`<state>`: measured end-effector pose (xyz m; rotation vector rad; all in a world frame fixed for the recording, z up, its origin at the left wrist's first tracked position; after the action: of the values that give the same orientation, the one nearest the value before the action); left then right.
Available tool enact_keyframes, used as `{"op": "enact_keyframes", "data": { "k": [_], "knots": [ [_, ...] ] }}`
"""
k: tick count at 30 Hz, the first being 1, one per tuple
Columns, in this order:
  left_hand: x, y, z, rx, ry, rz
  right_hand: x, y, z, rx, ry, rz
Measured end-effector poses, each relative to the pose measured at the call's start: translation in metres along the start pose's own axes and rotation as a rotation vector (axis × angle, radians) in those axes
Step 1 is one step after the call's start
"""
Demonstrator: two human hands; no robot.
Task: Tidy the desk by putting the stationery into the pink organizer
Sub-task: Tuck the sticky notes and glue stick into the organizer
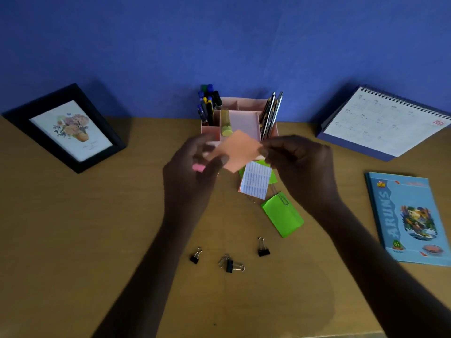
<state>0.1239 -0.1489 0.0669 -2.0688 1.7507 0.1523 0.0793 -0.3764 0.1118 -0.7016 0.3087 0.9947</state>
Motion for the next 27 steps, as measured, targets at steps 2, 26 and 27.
{"op": "enact_keyframes", "data": {
  "k": [2,26,27],
  "knots": [
    [0.002,-0.024,-0.038,0.215,-0.059,-0.041,-0.006,-0.024,0.016,-0.135,0.087,-0.024],
    [0.128,-0.16,-0.065,0.515,-0.547,0.095,0.047,-0.174,-0.015,-0.391,0.765,0.12],
    [0.133,-0.162,-0.061,0.509,-0.571,0.099,0.05,-0.175,-0.019,-0.377,0.769,0.125]
  ]
}}
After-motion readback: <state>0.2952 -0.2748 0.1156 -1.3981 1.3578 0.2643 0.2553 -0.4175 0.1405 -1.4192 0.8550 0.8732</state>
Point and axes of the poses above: each hand's wrist, its own y-axis away from the middle knuckle, its own x-axis out of the palm, z = x × y, the point moved 10 cm from there along -y, towards the middle knuckle, and after that the axes turned 11 degrees about -z, right-handed, at the moved point
